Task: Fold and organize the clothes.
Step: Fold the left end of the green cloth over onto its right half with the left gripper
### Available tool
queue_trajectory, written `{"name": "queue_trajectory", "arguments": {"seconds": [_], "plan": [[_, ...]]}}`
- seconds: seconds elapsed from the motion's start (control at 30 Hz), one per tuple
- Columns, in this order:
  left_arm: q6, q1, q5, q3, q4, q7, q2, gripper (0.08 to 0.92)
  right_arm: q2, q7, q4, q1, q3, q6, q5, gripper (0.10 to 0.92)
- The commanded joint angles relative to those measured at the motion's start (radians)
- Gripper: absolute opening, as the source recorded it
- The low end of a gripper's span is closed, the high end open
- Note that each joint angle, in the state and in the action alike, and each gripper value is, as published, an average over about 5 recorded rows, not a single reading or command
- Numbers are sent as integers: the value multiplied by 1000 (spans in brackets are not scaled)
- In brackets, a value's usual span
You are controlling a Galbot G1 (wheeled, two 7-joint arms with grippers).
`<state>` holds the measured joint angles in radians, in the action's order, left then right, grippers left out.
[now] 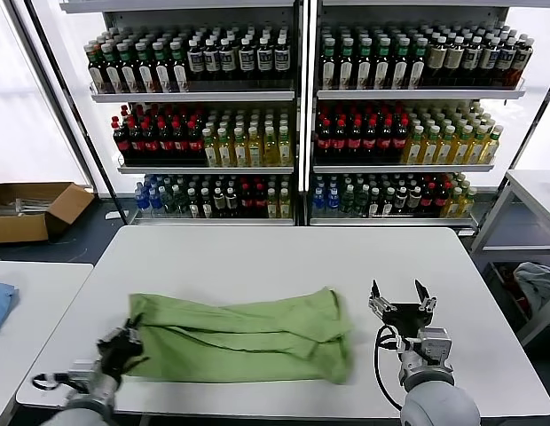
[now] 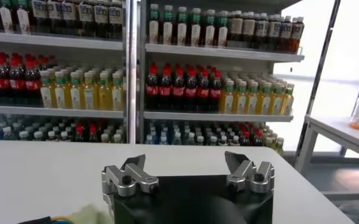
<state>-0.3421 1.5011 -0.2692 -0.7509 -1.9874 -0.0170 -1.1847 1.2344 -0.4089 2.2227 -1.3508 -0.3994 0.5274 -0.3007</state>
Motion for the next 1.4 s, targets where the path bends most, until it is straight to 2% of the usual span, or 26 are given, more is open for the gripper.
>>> {"name": "queue_trajectory", "arguments": {"seconds": [0.03,0.1,0.17,0.33,0.47,0.67,0.8,1.1,1.4], "plan": [[44,-104,-63,-362,341,69,431,97,15,-5,2,17,11,8,3,823],[36,-101,-65,-360,322,69,430,97,20,-4,4,17,13,10,9,823],[20,-90,-67,-332,254,66,391,97,24,-3,8,16,13,12,15,823],[-34,-73,-57,-185,51,39,242,97,29,-6,18,1,7,15,26,823],[-68,-60,-2,7,-79,11,104,97,32,-8,28,-22,-1,15,34,823],[-97,-81,98,254,-113,-1,-33,97,30,-7,50,-67,-24,9,40,823],[-115,-123,105,332,-86,-12,-67,97,32,-4,59,-99,-35,-1,48,823],[-151,-196,108,408,-80,-20,-84,97,50,-3,57,-144,-41,-17,67,823],[-162,-208,127,459,-1,9,-110,97,63,-2,52,-158,-38,-24,76,823]]}}
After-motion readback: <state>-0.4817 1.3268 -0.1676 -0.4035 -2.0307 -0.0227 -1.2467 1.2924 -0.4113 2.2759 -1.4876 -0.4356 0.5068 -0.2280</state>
